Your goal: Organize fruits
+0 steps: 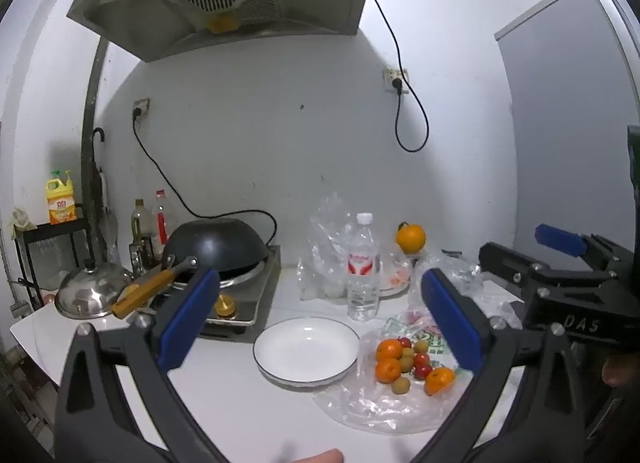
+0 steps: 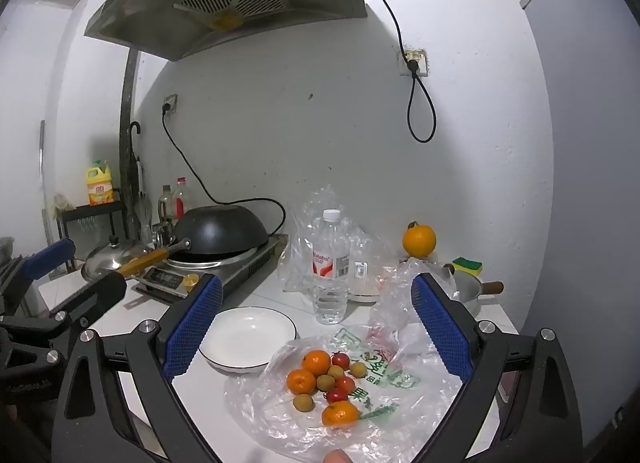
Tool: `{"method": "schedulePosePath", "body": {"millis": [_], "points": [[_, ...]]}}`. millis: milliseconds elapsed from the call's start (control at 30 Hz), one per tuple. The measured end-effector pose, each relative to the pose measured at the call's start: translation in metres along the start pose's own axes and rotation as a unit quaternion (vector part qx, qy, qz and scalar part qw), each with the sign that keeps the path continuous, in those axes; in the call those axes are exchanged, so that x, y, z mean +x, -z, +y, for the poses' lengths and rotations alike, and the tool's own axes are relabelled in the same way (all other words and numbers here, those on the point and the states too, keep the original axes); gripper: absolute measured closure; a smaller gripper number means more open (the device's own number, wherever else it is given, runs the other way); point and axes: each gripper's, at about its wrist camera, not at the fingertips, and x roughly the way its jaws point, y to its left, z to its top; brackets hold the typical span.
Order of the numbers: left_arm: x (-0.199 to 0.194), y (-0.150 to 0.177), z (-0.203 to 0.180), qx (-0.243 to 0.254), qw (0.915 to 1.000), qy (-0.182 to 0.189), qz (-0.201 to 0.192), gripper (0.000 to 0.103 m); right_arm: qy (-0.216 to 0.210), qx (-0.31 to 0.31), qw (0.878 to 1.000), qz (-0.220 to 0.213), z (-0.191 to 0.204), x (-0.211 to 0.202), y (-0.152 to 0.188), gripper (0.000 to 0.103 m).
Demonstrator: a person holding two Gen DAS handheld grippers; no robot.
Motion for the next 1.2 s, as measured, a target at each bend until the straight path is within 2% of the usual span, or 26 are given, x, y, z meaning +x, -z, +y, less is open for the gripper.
{"method": "schedulePosePath", "body": {"millis": [1200], "points": [[0.0028,-0.0017,0.0061,-0.004,1.0,-0.007,-0.005,0.001,0.004,-0.007,1.0,0.006,-0.002,0.0021,0.0047,0.006]]}}
